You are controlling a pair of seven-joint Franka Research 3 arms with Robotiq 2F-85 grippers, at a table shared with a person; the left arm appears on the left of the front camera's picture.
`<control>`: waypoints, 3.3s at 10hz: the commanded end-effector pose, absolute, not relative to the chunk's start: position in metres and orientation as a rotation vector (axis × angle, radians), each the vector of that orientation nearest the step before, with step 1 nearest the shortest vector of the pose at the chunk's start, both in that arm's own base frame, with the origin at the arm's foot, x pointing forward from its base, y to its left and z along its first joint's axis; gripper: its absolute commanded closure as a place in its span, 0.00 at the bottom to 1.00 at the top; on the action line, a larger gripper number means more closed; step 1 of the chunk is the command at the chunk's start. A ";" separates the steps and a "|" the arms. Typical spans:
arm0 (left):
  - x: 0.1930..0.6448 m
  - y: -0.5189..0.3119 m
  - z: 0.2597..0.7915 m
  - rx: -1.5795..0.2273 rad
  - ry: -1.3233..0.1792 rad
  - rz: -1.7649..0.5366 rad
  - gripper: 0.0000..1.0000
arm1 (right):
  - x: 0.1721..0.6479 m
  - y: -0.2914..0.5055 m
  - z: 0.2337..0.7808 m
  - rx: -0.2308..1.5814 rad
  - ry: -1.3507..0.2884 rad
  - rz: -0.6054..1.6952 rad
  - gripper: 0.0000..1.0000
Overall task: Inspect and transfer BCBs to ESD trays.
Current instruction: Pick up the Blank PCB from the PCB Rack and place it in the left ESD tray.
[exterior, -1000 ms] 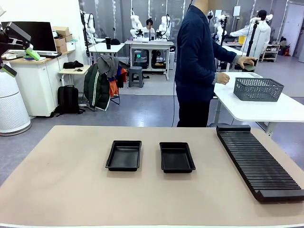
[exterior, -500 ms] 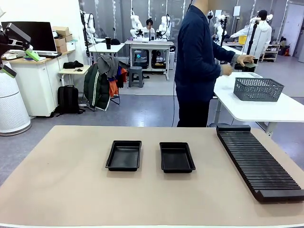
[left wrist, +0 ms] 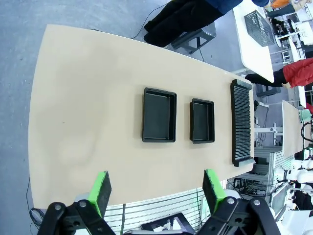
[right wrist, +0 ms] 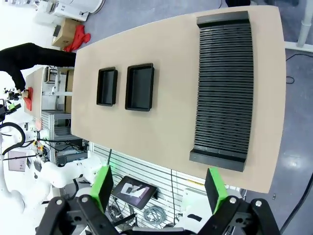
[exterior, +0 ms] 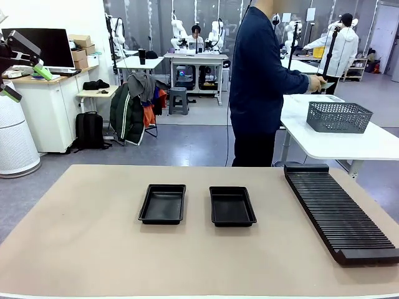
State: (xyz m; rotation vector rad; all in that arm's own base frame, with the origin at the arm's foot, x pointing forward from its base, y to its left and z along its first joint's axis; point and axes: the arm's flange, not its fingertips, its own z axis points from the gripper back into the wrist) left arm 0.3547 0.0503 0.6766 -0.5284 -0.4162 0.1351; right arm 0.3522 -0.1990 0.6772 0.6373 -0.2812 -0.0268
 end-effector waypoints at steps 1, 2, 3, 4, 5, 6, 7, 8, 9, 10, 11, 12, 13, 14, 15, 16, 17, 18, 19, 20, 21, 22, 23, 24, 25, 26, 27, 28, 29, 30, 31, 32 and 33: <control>0.353 0.051 0.674 -0.534 -0.411 0.129 0.00 | 0.355 -0.206 0.682 0.630 -0.297 0.002 0.00; 0.353 0.051 0.674 -0.534 -0.411 0.129 0.00 | 0.356 -0.209 0.684 0.632 -0.305 0.013 0.00; 0.353 0.051 0.674 -0.534 -0.411 0.129 0.00 | 0.358 -0.212 0.685 0.632 -0.314 0.032 0.00; 0.353 0.051 0.674 -0.534 -0.411 0.129 0.00 | 0.358 -0.214 0.688 0.648 -0.323 0.058 0.00; 0.353 0.051 0.674 -0.534 -0.411 0.129 0.00 | 0.360 -0.213 0.689 0.636 -0.318 0.070 0.00; 0.353 0.051 0.674 -0.534 -0.411 0.129 0.00 | 0.364 -0.214 0.690 0.630 -0.311 0.076 0.00; 0.353 0.051 0.674 -0.534 -0.411 0.129 0.00 | 0.367 -0.215 0.690 0.634 -0.305 0.077 0.00; 0.353 0.051 0.674 -0.534 -0.411 0.129 0.00 | 0.369 -0.218 0.689 0.635 -0.301 0.076 0.00; 0.353 0.051 0.674 -0.534 -0.411 0.129 0.00 | 0.372 -0.221 0.689 0.636 -0.295 0.066 0.00; 0.353 0.051 0.674 -0.534 -0.411 0.129 0.00 | 0.366 -0.211 0.686 0.608 -0.309 0.053 0.00; 0.353 0.051 0.674 -0.534 -0.411 0.129 0.00 | 0.366 -0.211 0.686 0.608 -0.309 0.053 0.00; 0.353 0.051 0.674 -0.534 -0.411 0.129 0.00 | 0.366 -0.211 0.686 0.608 -0.309 0.053 0.00; 0.353 0.051 0.674 -0.534 -0.411 0.129 0.00 | 0.366 -0.211 0.686 0.608 -0.309 0.053 0.00; 0.355 0.051 0.676 -0.525 -0.416 0.138 0.00 | 0.366 -0.211 0.686 0.608 -0.309 0.053 0.00; 0.356 0.048 0.683 -0.491 -0.406 0.133 0.00 | 0.366 -0.211 0.686 0.608 -0.309 0.053 0.00; 0.357 0.045 0.688 -0.478 -0.382 0.124 0.00 | 0.366 -0.211 0.686 0.608 -0.309 0.053 0.00; 0.361 0.045 0.689 -0.469 -0.348 0.126 0.00 | 0.366 -0.211 0.686 0.608 -0.309 0.053 0.00; 0.366 0.048 0.691 -0.483 -0.333 0.146 0.00 | 0.366 -0.211 0.686 0.608 -0.309 0.053 0.00; 0.369 0.050 0.692 -0.465 -0.328 0.142 0.00 | 0.366 -0.211 0.686 0.608 -0.309 0.053 0.00; 0.371 0.049 0.695 -0.465 -0.350 0.137 0.00 | 0.366 -0.211 0.686 0.608 -0.309 0.053 0.00; 0.371 0.049 0.699 -0.447 -0.344 0.120 0.00 | 0.366 -0.211 0.686 0.608 -0.309 0.053 0.00; 0.372 0.047 0.702 -0.444 -0.345 0.109 0.00 | 0.366 -0.211 0.686 0.608 -0.309 0.053 0.00; 0.373 0.047 0.703 -0.433 -0.327 0.107 0.00 | 0.366 -0.211 0.686 0.608 -0.309 0.053 0.00; 0.373 0.049 0.702 -0.443 -0.315 0.109 0.00 | 0.366 -0.211 0.686 0.608 -0.309 0.053 0.00; 0.374 0.053 0.699 -0.478 -0.286 0.099 0.00 | 0.366 -0.211 0.686 0.608 -0.309 0.053 0.00; 0.375 0.057 0.697 -0.480 -0.273 0.110 0.00 | 0.366 -0.211 0.686 0.608 -0.309 0.053 0.00; 0.376 0.059 0.696 -0.504 -0.252 0.099 0.00 | 0.366 -0.211 0.686 0.608 -0.309 0.053 0.00; 0.380 0.061 0.695 -0.509 -0.225 0.092 0.00 | 0.366 -0.211 0.686 0.608 -0.309 0.053 0.00; 0.383 0.063 0.695 -0.513 -0.218 0.095 0.00 | 0.366 -0.211 0.686 0.608 -0.309 0.053 0.00; 0.384 0.061 0.694 -0.513 -0.216 0.091 0.00 | 0.366 -0.211 0.686 0.608 -0.309 0.053 0.00; 0.384 0.062 0.694 -0.514 -0.214 0.093 0.00 | 0.366 -0.211 0.686 0.608 -0.309 0.053 0.00; 0.383 0.061 0.696 -0.513 -0.237 0.103 0.00 | 0.366 -0.211 0.686 0.608 -0.309 0.053 0.00; 0.384 0.057 0.689 -0.492 -0.224 0.110 0.00 | 0.366 -0.211 0.686 0.608 -0.309 0.053 0.00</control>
